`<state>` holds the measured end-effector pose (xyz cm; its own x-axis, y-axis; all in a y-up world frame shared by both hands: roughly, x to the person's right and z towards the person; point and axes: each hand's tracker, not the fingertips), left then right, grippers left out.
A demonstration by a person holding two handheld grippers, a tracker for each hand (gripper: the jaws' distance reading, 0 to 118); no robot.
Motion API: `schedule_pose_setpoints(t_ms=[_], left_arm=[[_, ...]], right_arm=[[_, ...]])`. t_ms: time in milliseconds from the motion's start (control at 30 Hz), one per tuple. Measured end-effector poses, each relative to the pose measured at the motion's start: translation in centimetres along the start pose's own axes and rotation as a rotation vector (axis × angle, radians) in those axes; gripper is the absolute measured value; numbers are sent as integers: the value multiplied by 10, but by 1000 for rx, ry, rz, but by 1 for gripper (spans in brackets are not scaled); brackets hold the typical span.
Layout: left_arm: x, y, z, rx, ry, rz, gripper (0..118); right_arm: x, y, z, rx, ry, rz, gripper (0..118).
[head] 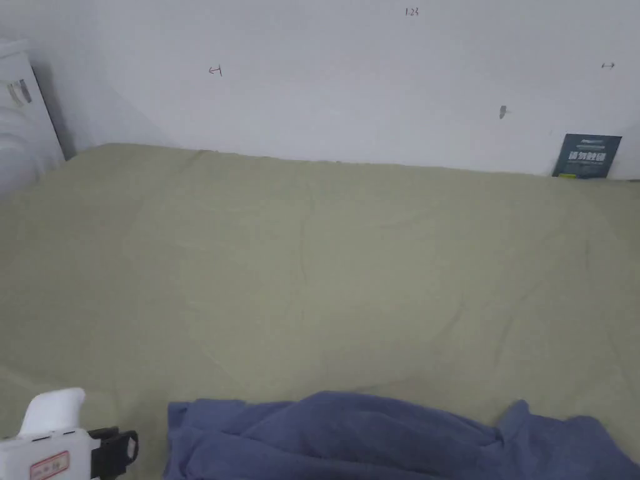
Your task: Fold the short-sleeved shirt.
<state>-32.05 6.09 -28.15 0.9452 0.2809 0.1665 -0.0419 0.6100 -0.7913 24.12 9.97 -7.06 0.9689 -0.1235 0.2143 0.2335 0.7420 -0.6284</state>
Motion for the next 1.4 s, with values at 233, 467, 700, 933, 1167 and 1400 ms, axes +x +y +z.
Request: schedule_pose_setpoints(t_ms=[233,467,700,933,1167,1400], left_arm=[[-37,19,-30,-84,-192,212,0],[-38,33,-52,-155,-328,235,77],[-28,36,-100,-280,-443,232,118],[-14,44,-151,-373,-589,236,117],[-14,41,-167,-398,-555,257,9],[-25,39,-157,-349,-531,242,9]], right_arm=[[24,-10,-15,3,16,-8,0],[-37,-6,1,43,-17,24,0],[-47,-3,5,58,-13,-5,0],[-45,-2,7,60,-16,-29,0],[-44,-4,11,64,-9,-51,0],[-39,-3,21,90,2,-73,0]])
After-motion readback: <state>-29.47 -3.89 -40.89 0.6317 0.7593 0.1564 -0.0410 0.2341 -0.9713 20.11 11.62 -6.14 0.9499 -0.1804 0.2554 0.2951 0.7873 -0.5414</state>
